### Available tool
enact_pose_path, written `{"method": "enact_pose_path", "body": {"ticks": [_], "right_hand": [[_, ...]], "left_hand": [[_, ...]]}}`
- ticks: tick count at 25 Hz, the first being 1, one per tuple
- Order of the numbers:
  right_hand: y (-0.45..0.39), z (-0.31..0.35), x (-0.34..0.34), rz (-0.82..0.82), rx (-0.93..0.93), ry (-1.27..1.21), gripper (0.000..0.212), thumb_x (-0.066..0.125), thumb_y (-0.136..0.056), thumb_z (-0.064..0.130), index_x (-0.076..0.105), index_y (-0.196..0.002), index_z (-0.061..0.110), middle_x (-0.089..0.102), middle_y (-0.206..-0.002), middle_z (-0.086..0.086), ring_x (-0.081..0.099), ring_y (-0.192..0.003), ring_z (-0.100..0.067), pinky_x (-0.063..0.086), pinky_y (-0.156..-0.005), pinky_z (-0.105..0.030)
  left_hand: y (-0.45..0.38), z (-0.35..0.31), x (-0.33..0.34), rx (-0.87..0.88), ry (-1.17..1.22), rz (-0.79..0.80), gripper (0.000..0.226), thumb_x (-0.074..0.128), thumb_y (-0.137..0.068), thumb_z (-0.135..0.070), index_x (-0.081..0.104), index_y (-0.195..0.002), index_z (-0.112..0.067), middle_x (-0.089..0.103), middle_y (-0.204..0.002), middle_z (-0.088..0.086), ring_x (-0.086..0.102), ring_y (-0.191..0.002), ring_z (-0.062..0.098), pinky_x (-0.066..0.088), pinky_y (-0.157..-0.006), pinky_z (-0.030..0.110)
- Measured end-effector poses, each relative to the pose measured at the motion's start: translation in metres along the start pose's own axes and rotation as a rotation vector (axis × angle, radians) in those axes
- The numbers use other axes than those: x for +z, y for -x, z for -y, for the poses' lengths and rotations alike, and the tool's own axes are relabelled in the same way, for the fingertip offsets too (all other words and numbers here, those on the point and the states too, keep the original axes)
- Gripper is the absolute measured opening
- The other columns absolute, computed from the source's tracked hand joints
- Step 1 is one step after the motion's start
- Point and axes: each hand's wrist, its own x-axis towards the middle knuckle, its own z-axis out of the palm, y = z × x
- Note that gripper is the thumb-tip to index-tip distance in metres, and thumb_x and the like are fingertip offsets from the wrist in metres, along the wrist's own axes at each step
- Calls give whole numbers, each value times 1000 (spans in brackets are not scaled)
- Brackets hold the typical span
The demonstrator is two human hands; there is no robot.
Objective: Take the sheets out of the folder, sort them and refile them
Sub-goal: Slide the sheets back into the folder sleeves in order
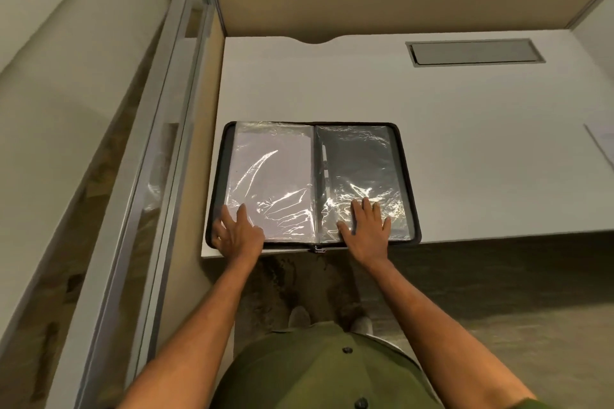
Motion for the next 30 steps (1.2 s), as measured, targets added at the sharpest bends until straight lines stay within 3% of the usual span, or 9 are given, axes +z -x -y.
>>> {"method": "enact_pose_path", "body": {"ticks": [3,6,14,17,20,24,30], "right_hand": [[0,-20,-3,58,-101,69,80,14,-99,74,1,-167,32,-11,-174,2,-18,-159,-26,-11,-125,-57],[-11,-27,-3,48,-137,68,81,8,-97,75,-2,-166,34,-14,-173,3,-21,-158,-25,-11,-126,-59],[-23,-29,-12,77,-159,88,72,27,-107,62,0,-166,31,-13,-174,2,-18,-159,-24,-11,-126,-56],[-19,-36,-22,20,-141,-15,71,37,-107,58,14,-166,26,2,-175,-1,-9,-161,-25,-4,-129,-53],[-15,-65,-40,-117,-89,-57,68,42,-106,56,26,-163,23,13,-174,-4,0,-161,-27,4,-130,-52],[-17,-130,-72,-170,25,-64,69,39,-106,59,24,-164,24,11,-174,-3,-2,-161,-25,3,-130,-49],[-13,-247,-140,-246,185,-50,70,38,-107,58,21,-165,24,10,-174,-3,-1,-162,-26,3,-129,-47]], "left_hand": [[2,2,3,23,-8,-9,63,58,-98,-29,32,-156,-32,9,-170,7,8,-155,36,18,-123,56],[4,3,8,41,-6,-7,64,58,-98,-34,32,-157,-31,10,-170,8,8,-155,36,17,-122,56],[7,-5,14,17,22,-21,67,60,-99,-28,30,-159,-29,3,-172,8,1,-157,34,10,-124,57],[14,-23,23,166,-8,-50,66,62,-98,-28,32,-157,-28,2,-172,9,1,-158,33,4,-124,58],[20,-67,37,421,4,44,66,59,-100,-36,30,-159,-27,6,-172,6,9,-158,31,7,-126,56],[37,-153,60,629,22,143,65,53,-103,-41,28,-161,-26,8,-173,2,11,-158,27,11,-126,51],[79,-302,116,812,-32,230,68,53,-103,-46,26,-162,-24,8,-173,4,15,-157,29,15,-126,53]]}}
